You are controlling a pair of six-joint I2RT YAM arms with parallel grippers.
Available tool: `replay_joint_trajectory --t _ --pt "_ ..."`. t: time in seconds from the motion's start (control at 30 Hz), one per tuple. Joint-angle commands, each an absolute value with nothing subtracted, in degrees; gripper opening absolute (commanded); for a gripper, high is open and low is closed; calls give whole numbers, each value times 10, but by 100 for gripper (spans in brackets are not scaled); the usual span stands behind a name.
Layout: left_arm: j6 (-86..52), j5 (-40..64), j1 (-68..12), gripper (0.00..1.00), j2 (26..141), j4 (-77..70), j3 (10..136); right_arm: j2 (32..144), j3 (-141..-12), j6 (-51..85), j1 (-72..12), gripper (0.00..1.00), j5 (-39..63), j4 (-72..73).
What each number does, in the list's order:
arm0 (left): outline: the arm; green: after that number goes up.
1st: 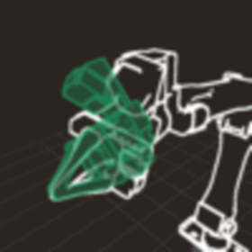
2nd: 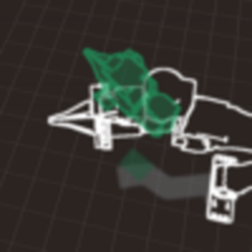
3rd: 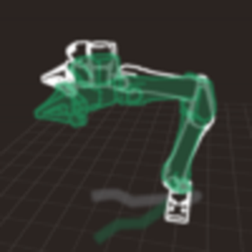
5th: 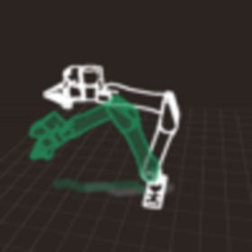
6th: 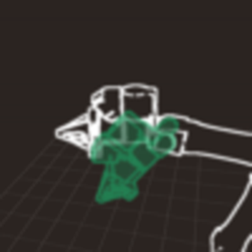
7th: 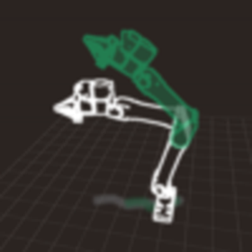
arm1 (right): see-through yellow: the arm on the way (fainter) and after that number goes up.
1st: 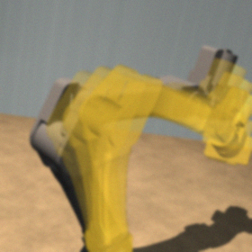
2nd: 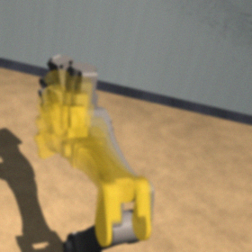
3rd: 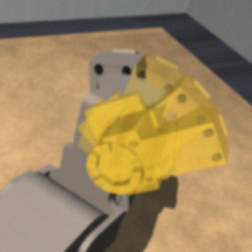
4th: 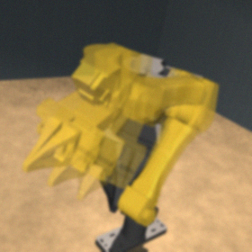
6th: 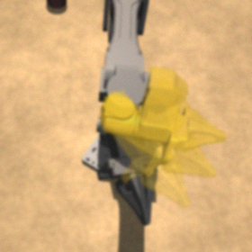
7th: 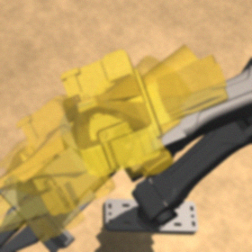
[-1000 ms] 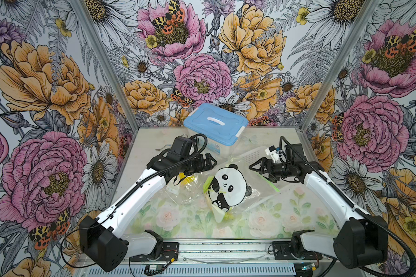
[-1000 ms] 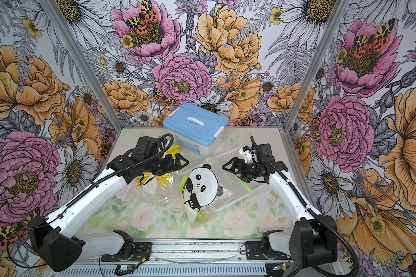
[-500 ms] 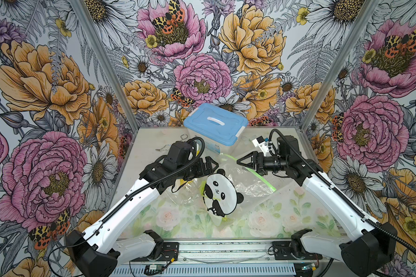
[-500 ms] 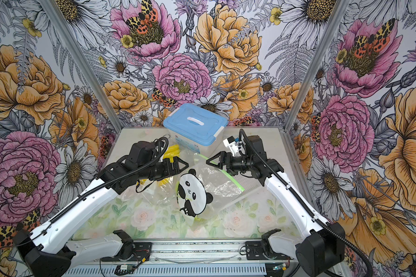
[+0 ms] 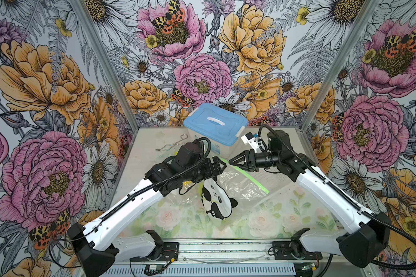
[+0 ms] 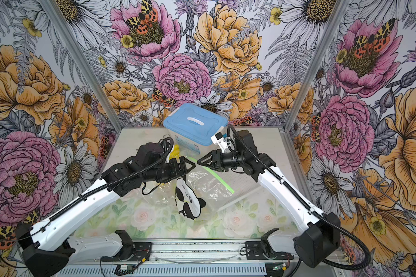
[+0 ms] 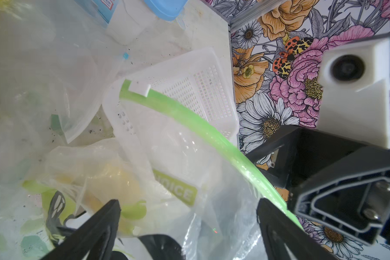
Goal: Open the zip-top bag and take out the banana
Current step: Pick up the zipper food storage bag at the center of the board.
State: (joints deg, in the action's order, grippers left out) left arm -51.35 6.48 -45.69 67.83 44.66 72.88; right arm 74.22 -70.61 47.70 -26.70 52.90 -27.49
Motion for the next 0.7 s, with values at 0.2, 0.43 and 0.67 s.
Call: replay_joint_trajectory --t 0.2,0.43,0.67 --pt "-515 40 -467 79 708 439 760 743 -727 485 -278 40 536 -260" --pt "-527 48 -415 82 633 440 718 781 -745 476 -279 48 524 -260" --pt "-534 95 -319 83 537 448 664 834 -785 469 -279 31 532 -261"
